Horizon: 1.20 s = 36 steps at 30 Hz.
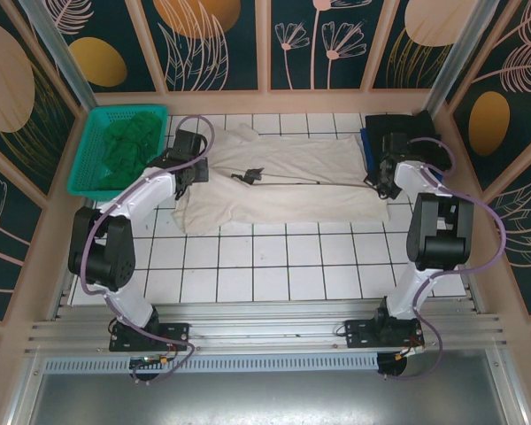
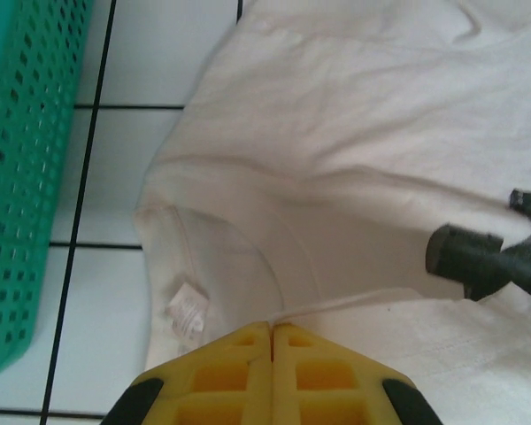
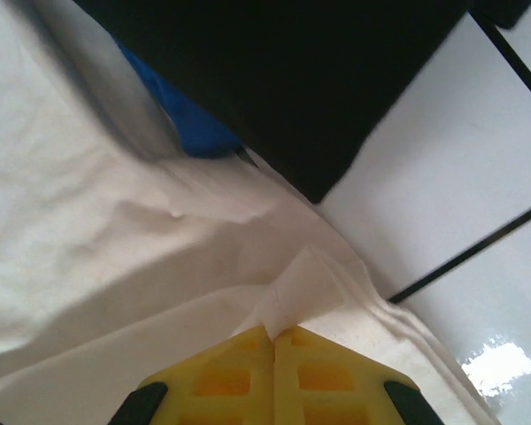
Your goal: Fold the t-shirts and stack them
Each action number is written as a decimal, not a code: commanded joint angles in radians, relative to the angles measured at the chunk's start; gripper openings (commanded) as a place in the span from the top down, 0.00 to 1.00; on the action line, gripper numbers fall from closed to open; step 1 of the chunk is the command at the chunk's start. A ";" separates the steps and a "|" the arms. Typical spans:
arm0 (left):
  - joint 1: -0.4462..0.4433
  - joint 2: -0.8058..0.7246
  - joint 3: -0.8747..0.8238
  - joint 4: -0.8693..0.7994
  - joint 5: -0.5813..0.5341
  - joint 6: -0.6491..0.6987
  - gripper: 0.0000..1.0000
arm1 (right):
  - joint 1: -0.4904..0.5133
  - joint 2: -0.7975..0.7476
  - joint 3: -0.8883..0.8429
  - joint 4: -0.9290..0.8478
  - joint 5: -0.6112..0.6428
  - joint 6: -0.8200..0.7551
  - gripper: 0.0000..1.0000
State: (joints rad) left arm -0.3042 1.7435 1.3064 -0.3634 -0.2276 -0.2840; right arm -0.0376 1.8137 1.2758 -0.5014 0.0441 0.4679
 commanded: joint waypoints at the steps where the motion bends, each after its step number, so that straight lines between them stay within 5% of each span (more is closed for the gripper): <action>1: 0.003 0.074 0.069 -0.011 0.036 0.031 1.00 | 0.008 0.058 0.035 -0.002 -0.005 -0.023 1.00; 9: 0.006 0.108 0.112 -0.074 0.032 0.020 1.00 | 0.020 0.062 0.047 -0.018 -0.006 -0.029 1.00; 28: -0.013 -0.647 -0.366 -0.286 0.127 -0.154 1.00 | 0.045 -0.633 -0.434 -0.099 -0.024 0.050 1.00; 32: -0.013 -0.591 -0.398 -0.223 0.181 -0.143 1.00 | 0.043 -0.624 -0.446 -0.025 -0.025 0.043 1.00; 36: -0.014 -0.436 -0.340 -0.160 0.189 -0.106 1.00 | 0.043 -0.458 -0.370 0.052 -0.046 0.002 1.00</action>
State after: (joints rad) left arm -0.3145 1.2133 0.9279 -0.5850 -0.0650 -0.4114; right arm 0.0021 1.2549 0.8555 -0.5228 0.0040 0.4953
